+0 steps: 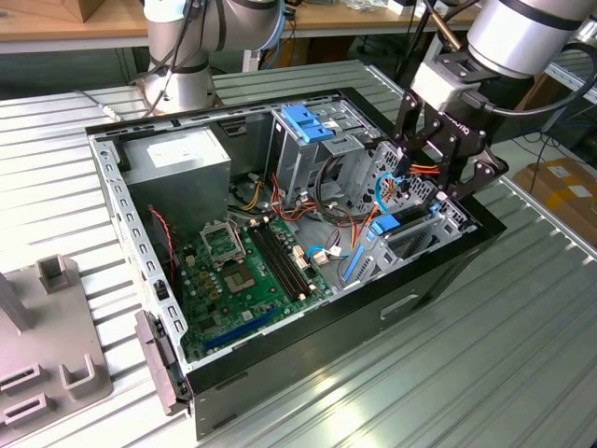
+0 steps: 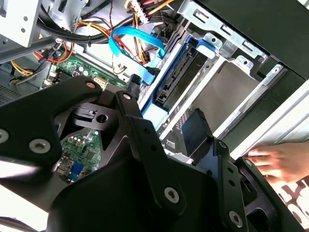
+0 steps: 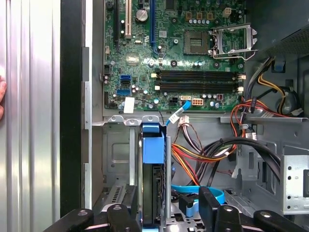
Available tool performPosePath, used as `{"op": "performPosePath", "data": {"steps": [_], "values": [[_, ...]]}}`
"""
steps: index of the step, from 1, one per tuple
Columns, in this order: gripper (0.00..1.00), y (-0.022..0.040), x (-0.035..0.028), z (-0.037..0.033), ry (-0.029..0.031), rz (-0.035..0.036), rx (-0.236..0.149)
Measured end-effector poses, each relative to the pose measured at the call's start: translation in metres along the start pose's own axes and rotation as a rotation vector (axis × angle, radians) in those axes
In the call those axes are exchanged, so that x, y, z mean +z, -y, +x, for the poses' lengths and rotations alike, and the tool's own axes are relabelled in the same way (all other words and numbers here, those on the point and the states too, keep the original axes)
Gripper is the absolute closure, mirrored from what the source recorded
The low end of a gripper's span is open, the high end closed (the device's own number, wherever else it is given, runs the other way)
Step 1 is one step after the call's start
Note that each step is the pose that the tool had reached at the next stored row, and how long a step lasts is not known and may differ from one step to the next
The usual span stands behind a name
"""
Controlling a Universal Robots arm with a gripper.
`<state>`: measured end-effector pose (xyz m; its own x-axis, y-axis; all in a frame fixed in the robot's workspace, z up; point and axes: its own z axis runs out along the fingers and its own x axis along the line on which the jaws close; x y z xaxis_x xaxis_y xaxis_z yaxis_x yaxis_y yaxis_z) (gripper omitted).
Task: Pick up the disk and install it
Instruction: 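Insert the first disk wire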
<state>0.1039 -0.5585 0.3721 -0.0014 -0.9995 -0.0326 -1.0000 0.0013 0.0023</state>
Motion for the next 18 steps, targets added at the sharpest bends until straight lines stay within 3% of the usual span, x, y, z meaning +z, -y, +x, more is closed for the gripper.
{"op": "performPosePath", "data": {"steps": [7,18], "values": [[0.38,0.0018,0.0045,-0.0056,0.0002,0.0000,0.000],[0.38,0.0137,0.0105,-0.0085,-0.0009,-0.0002,0.000]]}}
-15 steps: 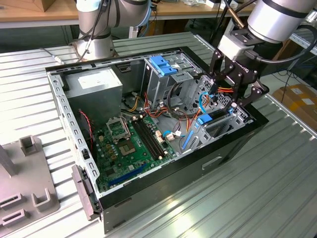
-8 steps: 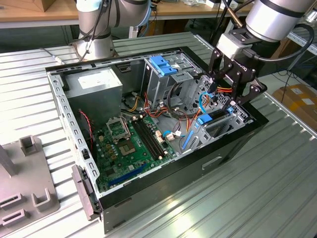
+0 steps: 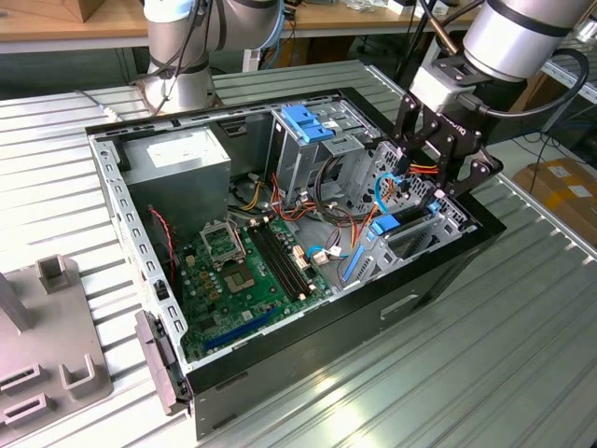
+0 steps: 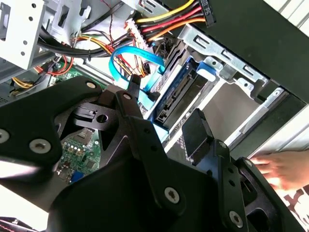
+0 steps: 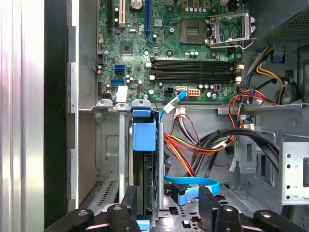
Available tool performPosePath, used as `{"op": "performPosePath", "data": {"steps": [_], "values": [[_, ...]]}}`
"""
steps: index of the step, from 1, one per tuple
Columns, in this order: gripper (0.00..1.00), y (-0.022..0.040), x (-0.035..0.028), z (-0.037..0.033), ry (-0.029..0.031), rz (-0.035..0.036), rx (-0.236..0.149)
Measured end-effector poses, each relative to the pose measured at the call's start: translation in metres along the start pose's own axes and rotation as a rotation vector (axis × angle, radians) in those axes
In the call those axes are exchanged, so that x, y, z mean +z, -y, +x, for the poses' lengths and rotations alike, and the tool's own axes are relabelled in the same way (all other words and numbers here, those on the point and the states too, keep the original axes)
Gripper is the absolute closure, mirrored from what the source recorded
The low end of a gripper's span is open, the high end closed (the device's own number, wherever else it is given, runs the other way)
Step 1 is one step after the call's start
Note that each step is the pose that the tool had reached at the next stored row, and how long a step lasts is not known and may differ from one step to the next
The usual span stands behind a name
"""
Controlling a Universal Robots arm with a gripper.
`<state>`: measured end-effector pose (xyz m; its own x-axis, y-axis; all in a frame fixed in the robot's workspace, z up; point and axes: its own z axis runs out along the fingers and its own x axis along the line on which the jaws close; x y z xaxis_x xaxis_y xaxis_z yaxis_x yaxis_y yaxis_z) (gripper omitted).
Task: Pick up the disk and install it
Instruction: 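Insert the first disk wire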
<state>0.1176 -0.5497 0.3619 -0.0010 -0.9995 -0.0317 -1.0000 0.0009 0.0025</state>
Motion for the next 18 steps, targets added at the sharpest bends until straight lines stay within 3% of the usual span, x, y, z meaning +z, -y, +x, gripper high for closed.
{"op": "performPosePath", "data": {"steps": [4,6,7,9,12,14,18], "values": [[0.38,0.0003,0.0001,0.0000,0.0001,0.0000,-0.001],[0.52,0.0004,0.0000,0.0000,0.0001,0.0000,-0.001],[0.52,0.0005,0.0000,0.0000,0.0001,0.0000,-0.001],[0.71,0.0006,0.0000,0.0000,0.0001,0.0000,-0.001],[0.73,0.0007,0.0001,0.0000,0.0001,0.0000,-0.002],[0.84,0.0009,0.0000,0.0000,0.0001,-0.0001,-0.002],[0.84,0.0011,0.0000,0.0000,0.0001,0.0000,-0.002]]}}
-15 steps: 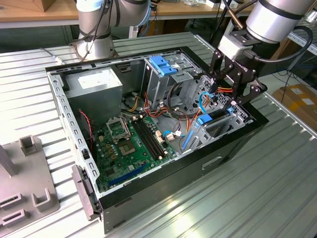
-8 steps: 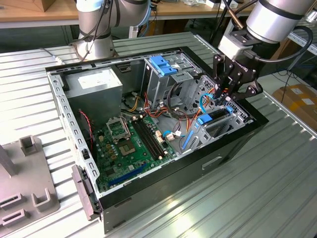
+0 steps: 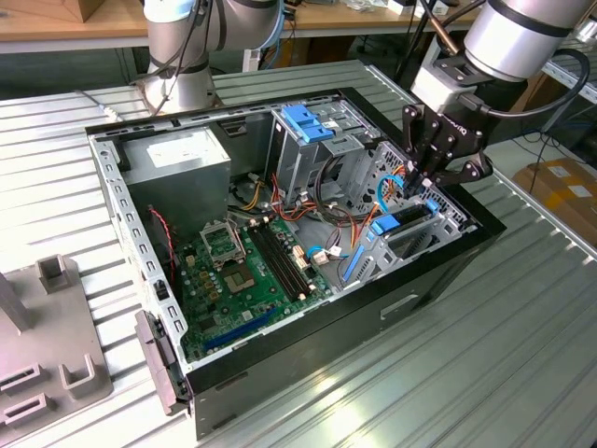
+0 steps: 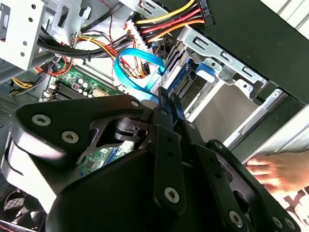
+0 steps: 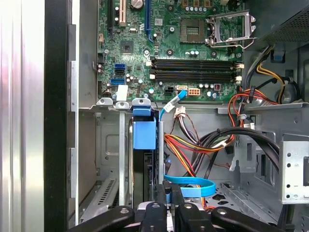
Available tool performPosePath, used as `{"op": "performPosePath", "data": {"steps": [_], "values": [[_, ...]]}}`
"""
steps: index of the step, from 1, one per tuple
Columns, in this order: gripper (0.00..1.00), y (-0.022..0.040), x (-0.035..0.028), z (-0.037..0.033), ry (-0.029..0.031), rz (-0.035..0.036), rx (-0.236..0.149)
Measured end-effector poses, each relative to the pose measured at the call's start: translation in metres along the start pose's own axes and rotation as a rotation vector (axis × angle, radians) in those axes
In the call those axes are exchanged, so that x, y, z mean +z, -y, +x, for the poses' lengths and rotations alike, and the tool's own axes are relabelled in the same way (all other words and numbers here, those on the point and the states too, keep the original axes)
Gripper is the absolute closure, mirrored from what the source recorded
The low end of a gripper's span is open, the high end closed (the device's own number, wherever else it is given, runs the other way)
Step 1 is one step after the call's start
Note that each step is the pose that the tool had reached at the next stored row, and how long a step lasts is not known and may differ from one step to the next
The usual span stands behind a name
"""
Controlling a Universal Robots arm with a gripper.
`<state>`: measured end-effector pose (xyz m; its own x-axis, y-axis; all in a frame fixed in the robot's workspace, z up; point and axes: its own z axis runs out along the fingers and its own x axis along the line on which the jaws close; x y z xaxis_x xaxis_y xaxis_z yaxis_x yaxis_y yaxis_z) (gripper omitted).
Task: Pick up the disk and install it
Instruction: 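Insert the first disk wire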
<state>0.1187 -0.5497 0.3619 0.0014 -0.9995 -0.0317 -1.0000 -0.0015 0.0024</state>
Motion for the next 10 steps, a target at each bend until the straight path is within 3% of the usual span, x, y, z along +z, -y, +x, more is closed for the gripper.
{"op": "performPosePath", "data": {"steps": [10], "values": [[0.84,-0.0074,0.0019,0.0047,0.0040,0.0055,-0.011]]}}
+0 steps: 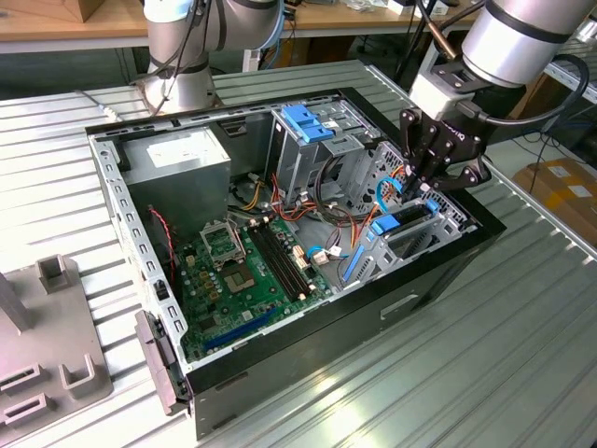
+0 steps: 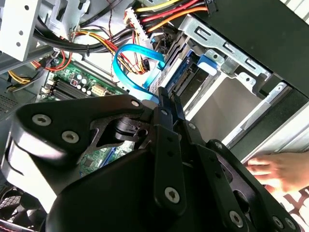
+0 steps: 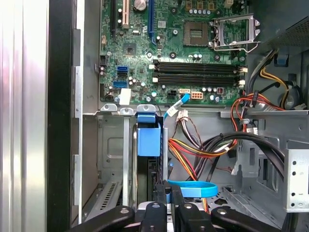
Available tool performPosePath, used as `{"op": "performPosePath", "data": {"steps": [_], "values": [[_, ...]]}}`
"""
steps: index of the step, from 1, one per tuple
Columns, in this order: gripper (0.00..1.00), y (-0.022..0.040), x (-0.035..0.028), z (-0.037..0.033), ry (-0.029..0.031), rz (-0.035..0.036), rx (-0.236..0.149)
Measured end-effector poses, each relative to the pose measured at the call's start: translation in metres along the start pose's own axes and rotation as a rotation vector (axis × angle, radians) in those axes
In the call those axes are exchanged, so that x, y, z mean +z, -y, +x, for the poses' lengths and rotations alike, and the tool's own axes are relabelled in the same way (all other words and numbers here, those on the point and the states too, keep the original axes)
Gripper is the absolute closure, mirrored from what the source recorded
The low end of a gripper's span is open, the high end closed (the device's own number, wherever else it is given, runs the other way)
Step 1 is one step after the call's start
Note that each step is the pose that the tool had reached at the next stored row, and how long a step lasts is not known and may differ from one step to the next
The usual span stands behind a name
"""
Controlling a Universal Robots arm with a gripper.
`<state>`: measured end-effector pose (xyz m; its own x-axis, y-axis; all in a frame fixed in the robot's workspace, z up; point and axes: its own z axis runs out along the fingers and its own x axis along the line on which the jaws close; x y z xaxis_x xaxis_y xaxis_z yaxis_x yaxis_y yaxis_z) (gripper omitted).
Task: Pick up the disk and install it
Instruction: 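Insert the first disk wire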
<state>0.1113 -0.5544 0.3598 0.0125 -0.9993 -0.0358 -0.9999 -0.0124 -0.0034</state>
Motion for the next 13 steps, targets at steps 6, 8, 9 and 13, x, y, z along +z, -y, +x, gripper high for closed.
{"op": "performPosePath", "data": {"steps": [6,8,9,13], "values": [[0.84,-0.0001,0.0001,0.0001,0.0001,0.0001,0.000],[0.84,-0.0001,0.0000,0.0001,0.0001,0.0000,-0.001],[0.84,-0.0001,0.0001,0.0001,0.0001,0.0001,-0.001],[0.84,-0.0002,0.0000,0.0001,0.0001,0.0000,-0.001]]}}
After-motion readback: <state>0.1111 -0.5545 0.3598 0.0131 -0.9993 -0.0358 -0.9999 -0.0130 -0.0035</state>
